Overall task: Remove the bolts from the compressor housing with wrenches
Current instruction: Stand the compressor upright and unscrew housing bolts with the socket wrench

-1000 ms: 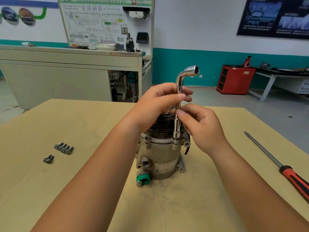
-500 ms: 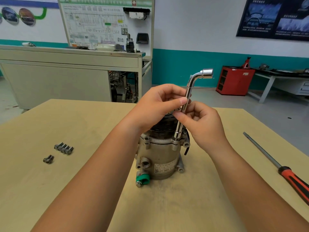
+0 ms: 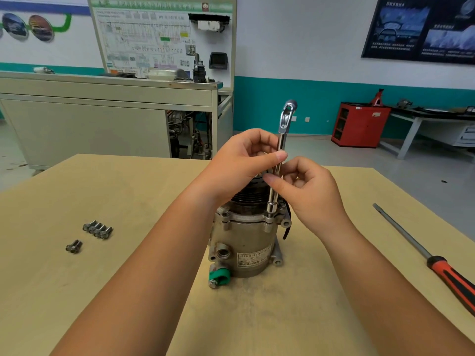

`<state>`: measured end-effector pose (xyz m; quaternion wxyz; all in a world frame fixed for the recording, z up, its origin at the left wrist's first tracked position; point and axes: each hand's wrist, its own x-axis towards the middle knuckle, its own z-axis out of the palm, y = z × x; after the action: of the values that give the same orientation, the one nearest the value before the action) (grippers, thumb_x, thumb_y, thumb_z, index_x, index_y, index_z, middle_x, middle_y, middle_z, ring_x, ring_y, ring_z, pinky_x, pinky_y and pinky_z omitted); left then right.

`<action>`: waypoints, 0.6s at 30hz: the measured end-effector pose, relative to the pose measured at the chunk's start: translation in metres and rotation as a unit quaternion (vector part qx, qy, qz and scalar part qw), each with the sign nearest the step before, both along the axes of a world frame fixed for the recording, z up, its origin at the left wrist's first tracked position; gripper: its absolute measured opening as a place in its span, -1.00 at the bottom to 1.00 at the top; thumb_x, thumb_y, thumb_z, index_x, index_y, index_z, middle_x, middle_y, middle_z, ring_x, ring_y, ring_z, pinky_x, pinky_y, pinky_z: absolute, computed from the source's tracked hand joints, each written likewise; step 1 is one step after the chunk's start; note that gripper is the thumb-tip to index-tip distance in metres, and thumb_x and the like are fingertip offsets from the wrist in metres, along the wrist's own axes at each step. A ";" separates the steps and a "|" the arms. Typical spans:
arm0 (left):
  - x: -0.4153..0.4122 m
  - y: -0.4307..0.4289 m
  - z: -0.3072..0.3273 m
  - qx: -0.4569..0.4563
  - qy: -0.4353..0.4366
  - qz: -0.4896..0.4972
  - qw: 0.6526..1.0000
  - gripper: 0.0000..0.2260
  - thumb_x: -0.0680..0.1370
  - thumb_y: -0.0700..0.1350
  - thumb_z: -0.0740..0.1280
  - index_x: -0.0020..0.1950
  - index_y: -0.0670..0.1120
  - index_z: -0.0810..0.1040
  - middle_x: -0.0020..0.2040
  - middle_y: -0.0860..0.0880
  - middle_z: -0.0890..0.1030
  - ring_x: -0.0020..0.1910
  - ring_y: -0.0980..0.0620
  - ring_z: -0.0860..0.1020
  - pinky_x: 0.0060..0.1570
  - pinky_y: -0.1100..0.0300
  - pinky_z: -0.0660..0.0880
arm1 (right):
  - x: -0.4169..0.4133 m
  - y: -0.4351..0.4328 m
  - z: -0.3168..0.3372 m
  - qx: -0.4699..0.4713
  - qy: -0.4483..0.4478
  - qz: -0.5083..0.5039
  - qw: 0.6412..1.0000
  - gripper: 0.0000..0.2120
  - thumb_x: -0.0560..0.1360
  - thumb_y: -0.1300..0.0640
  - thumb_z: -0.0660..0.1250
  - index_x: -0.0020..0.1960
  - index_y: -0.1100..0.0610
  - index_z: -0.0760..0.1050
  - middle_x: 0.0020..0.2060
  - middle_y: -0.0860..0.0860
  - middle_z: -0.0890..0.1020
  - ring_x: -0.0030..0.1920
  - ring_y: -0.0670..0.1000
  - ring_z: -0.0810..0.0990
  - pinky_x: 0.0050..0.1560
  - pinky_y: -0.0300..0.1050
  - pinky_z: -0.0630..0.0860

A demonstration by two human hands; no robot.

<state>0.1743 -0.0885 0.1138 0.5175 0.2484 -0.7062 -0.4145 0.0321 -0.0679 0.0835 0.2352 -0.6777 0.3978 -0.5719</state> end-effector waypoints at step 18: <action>0.001 0.004 0.002 -0.014 -0.002 -0.011 1.000 -0.81 0.48 -0.33 0.37 -0.17 -0.03 0.57 -0.26 0.11 0.65 -0.23 0.19 0.61 -0.20 0.37 0.51 | -0.002 -0.001 -0.002 0.006 -0.018 0.013 1.000 -0.93 0.41 0.12 0.43 -0.20 0.04 0.54 -0.45 -0.05 0.43 -0.42 -0.12 0.36 -0.38 -0.23 0.34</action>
<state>0.1748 -0.0845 0.1161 0.5148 0.2344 -0.7160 -0.4092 0.0306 -0.0691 0.0815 0.2537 -0.6710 0.3880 -0.5787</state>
